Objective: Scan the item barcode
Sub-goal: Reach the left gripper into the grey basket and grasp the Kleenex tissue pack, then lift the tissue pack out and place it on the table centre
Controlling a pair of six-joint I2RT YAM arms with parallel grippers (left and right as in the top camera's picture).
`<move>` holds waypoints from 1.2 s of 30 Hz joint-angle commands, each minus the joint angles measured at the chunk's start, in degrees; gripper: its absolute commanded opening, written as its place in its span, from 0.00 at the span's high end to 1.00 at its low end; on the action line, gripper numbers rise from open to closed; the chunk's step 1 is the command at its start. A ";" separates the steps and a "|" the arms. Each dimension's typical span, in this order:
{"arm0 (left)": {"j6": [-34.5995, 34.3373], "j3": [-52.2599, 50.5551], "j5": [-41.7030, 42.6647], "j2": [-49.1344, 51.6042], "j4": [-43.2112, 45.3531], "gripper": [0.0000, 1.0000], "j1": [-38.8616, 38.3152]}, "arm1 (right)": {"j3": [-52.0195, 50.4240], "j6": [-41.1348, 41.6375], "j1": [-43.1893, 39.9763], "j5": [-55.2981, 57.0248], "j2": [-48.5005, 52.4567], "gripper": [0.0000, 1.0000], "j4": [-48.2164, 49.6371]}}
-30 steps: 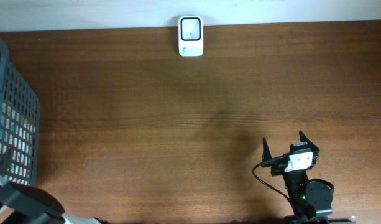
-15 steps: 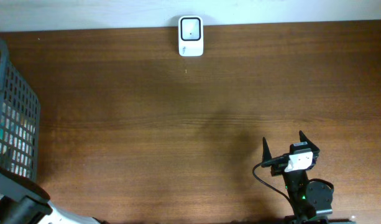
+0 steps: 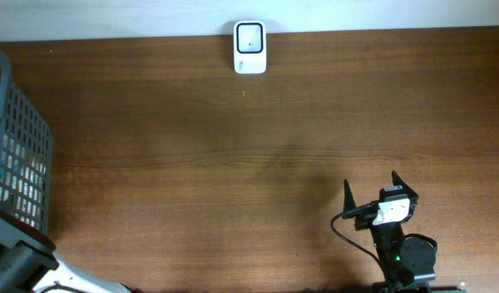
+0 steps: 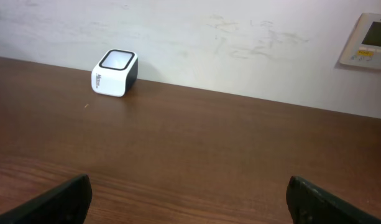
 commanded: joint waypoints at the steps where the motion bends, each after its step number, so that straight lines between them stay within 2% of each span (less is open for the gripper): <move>1: 0.90 -0.26 2.45 1.60 0.96 0.48 0.13 | -0.52 -0.20 0.26 0.70 -0.37 0.01 -0.02; 8: 0.87 -0.26 7.32 2.86 1.77 0.49 0.13 | -0.52 -0.20 0.26 0.70 -0.37 0.01 -0.02; 12: 0.87 -0.26 7.30 5.70 0.92 0.55 0.13 | -0.52 -0.20 0.26 0.70 -0.37 0.01 -0.02; 16: 0.87 -0.24 7.28 5.97 1.62 0.89 0.15 | -0.52 -0.20 0.26 0.70 -0.37 0.01 -0.02; 18: 0.85 -0.24 7.32 5.86 1.62 1.00 0.13 | -0.52 -0.20 0.26 0.70 -0.37 0.01 -0.02; 22: -1.40 1.86 7.37 4.00 0.50 1.00 0.09 | -0.52 -0.20 0.26 0.70 -0.37 0.01 -0.02; 27: -6.01 5.46 13.90 -5.88 0.52 1.00 0.02 | -0.52 -0.20 0.26 0.70 -0.37 0.01 -0.02; 30: -14.38 5.60 16.06 -14.14 1.11 1.00 -0.17 | -0.52 -0.20 0.26 0.70 -0.37 0.01 -0.02; 33: -14.86 5.60 21.86 -19.28 1.05 1.00 -1.81 | -0.52 -0.20 0.26 0.70 -0.37 0.01 -0.02; 36: -14.86 5.60 22.75 -23.71 0.98 1.00 -7.28 | -0.52 -0.20 0.26 0.70 -0.37 0.01 -0.02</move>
